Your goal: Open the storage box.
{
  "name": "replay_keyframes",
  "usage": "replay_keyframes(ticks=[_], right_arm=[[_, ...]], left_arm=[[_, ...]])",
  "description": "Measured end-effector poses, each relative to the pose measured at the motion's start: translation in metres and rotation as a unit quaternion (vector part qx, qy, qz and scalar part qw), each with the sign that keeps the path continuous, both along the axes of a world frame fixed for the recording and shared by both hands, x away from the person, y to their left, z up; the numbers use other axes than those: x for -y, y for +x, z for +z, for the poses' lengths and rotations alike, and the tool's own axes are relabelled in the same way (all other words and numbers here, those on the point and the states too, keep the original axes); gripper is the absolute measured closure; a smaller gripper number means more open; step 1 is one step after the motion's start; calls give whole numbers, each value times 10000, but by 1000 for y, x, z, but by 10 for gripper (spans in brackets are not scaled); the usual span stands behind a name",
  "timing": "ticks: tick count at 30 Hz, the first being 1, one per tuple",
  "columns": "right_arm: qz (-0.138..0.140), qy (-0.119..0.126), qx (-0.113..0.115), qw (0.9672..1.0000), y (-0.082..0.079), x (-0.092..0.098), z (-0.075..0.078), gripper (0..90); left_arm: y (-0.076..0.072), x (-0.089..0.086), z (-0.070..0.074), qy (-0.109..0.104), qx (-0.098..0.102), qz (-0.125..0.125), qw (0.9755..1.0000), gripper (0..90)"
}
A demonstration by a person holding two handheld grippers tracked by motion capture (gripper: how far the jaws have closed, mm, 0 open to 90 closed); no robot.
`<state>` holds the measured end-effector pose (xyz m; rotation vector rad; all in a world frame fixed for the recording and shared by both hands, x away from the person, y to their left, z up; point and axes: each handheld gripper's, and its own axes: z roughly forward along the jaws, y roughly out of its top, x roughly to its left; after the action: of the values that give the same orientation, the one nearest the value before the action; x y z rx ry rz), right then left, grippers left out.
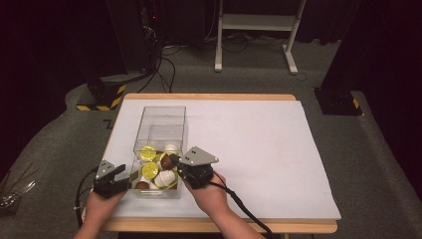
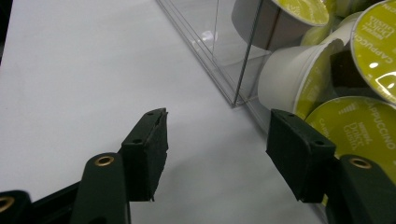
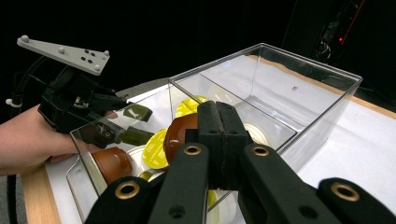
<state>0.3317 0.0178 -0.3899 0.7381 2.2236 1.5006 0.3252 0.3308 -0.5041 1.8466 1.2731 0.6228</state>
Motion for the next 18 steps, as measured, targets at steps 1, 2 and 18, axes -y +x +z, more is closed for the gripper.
replay_keyframes(ticks=[1,2,18], right_arm=[[-6,5,2,10000,0,0,1,900],[-7,6,8,10000,0,1,1,900],[-187,104,114,9997,7,13,10,900]], left_arm=[[0,0,0,-1,0,1,10000,387],[0,0,0,-1,1,1,10000,387],[0,0,0,-3,-11,-15,10000,387]])
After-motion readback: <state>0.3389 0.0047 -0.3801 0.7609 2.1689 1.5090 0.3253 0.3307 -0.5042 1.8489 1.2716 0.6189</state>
